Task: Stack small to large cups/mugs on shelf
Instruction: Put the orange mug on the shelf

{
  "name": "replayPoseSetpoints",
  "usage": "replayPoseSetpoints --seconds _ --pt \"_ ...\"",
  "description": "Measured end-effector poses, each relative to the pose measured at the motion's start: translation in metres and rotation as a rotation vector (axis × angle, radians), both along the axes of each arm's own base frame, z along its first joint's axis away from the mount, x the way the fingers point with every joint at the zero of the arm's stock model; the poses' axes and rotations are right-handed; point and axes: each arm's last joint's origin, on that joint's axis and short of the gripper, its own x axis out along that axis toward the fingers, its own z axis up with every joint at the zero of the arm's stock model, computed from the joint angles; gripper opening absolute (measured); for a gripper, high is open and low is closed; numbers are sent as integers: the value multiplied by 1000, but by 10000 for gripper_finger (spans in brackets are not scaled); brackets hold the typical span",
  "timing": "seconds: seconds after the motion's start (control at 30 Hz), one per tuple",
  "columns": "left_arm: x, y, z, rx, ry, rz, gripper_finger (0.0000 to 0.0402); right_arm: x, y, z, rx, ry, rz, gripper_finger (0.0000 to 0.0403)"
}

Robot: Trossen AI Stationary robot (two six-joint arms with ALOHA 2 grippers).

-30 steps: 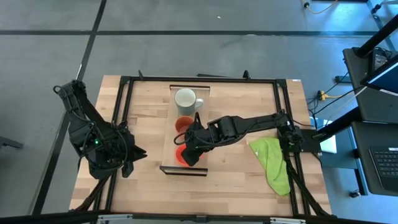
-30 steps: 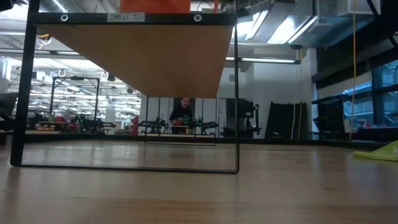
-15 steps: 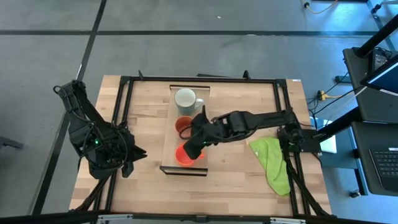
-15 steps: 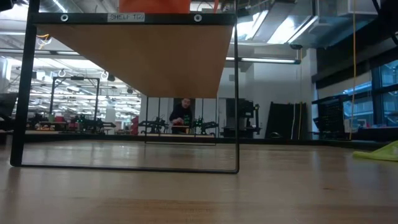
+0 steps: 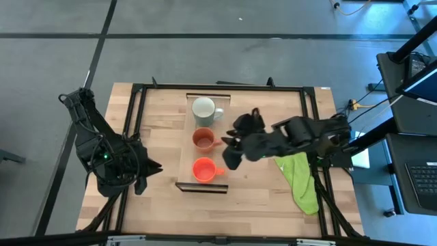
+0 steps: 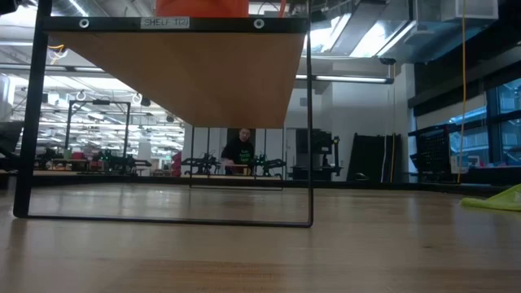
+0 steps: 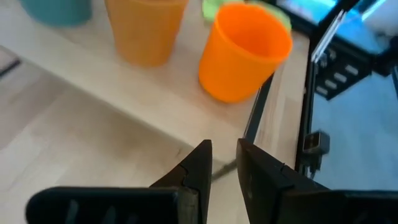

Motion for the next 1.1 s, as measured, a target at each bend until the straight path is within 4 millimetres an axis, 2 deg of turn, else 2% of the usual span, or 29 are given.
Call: replayPoseSetpoints --seconds 0.1,0.2,0.27,0.37,0.47,0.6,0.77,0.9,1.0,1.1 --pt "2 0 2 29 -63 35 69 -12 -1 12 42 -40 14 132" --pt "3 1 5 41 -117 72 69 -22 -2 24 157 -120 0 132" --pt "4 -1 9 -13 -146 96 69 -26 -2 32 207 -155 42 132" --pt "7 -6 14 -107 -193 106 69 -29 6 47 153 -235 188 132" --pt "9 -11 17 -149 -189 47 69 -28 16 58 41 -295 400 132" --pt "12 -16 22 -221 -202 2 69 -28 19 56 31 -263 541 132" --pt "17 -20 32 -224 -281 -43 69 -27 18 56 74 -263 589 132" --pt "21 -19 35 -162 -302 -78 69 -27 11 51 96 -212 553 132" --pt "24 -14 32 -126 -282 -58 69 -30 2 39 106 -82 495 132" --pt "27 -9 27 -117 -230 -47 69 -37 -11 25 119 75 313 132"
